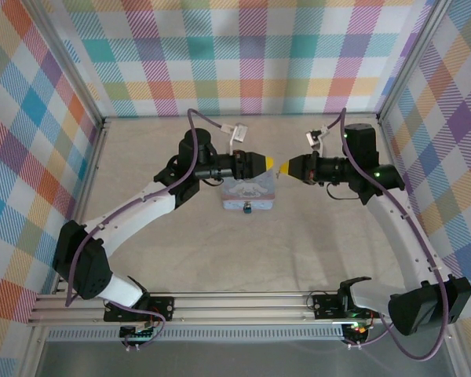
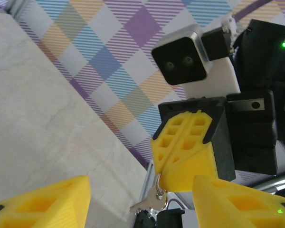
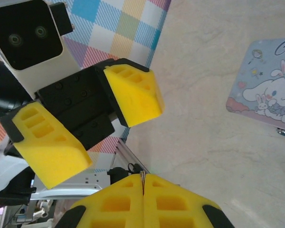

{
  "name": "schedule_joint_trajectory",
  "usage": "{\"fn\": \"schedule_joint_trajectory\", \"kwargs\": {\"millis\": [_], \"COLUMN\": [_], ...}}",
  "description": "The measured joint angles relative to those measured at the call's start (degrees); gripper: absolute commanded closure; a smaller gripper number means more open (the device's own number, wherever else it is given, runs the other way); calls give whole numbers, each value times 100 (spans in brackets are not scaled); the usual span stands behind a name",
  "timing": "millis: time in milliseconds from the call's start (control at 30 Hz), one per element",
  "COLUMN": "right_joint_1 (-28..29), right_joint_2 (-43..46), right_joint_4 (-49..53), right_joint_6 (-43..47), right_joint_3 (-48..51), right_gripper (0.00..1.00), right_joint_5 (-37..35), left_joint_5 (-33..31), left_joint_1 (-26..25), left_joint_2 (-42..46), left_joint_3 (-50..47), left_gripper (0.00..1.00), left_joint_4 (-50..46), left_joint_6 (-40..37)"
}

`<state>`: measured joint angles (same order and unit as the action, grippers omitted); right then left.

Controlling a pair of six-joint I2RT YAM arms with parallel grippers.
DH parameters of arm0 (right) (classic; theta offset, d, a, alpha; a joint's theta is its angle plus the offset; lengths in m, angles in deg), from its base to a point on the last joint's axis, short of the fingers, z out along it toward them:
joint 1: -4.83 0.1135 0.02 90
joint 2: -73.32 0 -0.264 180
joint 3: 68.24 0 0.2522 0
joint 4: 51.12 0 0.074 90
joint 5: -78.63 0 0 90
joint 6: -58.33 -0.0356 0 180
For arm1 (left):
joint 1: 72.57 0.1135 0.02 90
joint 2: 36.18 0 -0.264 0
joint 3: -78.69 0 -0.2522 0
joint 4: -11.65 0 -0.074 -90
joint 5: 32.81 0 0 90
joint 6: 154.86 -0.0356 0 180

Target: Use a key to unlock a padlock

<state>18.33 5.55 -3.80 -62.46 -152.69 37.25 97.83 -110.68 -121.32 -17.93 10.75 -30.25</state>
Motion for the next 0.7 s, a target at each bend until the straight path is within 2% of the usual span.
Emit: {"fn": "schedule_joint_trajectory", "kwargs": {"millis": [167,467,600,700], "right_joint_1": [48,74,79,79], "right_joint_2": [4,9,9,11], "right_joint_4": [-160,-284,-304,-304], "right_joint_6": [-166,-310,-313,-310], "right_joint_3": [28,33,33,33], "right_gripper": [95,94,94,93], "right_joint_5": [98,144,157,157], "left_joint_5": [236,435,428,385], "left_joint_1": [-173,-352,-352,-350], "left_joint_2": [-76,-118,-118,-118], "left_joint_3": [0,94,105,111], "left_gripper": [51,79,86,88], "left_joint_4": [39,-105,-249,-348], "left_joint_6": [-33,-291,-343,-428]}}
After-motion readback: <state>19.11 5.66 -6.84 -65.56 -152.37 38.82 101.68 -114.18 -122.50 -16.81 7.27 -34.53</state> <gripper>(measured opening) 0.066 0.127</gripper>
